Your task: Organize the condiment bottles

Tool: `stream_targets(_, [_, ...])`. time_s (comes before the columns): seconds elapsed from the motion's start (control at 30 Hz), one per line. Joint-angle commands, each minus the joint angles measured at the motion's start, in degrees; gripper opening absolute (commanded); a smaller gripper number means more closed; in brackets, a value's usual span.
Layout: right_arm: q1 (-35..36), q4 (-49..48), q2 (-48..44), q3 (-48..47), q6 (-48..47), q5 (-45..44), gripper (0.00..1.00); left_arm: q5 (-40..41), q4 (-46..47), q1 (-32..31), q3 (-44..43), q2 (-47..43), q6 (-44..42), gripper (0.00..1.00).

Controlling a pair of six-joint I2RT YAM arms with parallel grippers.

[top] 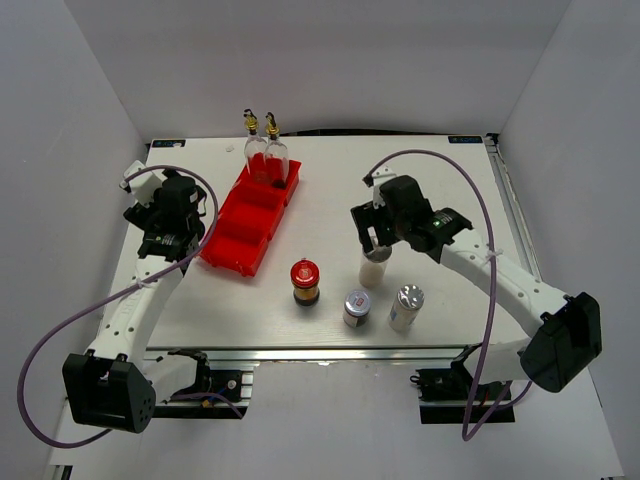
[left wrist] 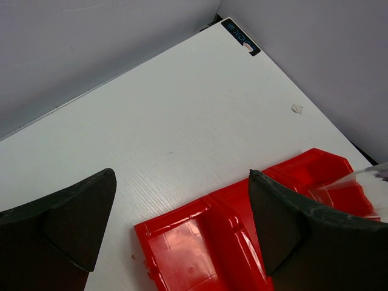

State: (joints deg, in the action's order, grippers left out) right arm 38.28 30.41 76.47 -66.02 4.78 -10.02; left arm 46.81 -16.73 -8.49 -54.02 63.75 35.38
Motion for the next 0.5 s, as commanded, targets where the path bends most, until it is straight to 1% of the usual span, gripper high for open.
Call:
stream_targets(0.0, [0.30,-0.09,0.44,-4.91,0.68,-2.28,0.89,1.18,1.35,-0.21,-1.00,-0.47,-0.75,0.98])
stream_targets(0.13, [0.21,1.40,1.49,-5.18,0.76,-0.88,0.89,1.53,1.00,-0.21,-1.35,-0.29,-0.92,0.98])
stream_targets(0.23, [0.21,1.66,1.58,-3.33,1.11,0.18,0.89,2.06,0.82,-0.21,-1.18,-0.20,-1.10,0.98])
stream_targets(0.47, [0.30,4.03,2.72,0.80,2.08,-0.88,0.89,2.41,0.82,-0.21,-0.39,0.06,-1.45,0.98])
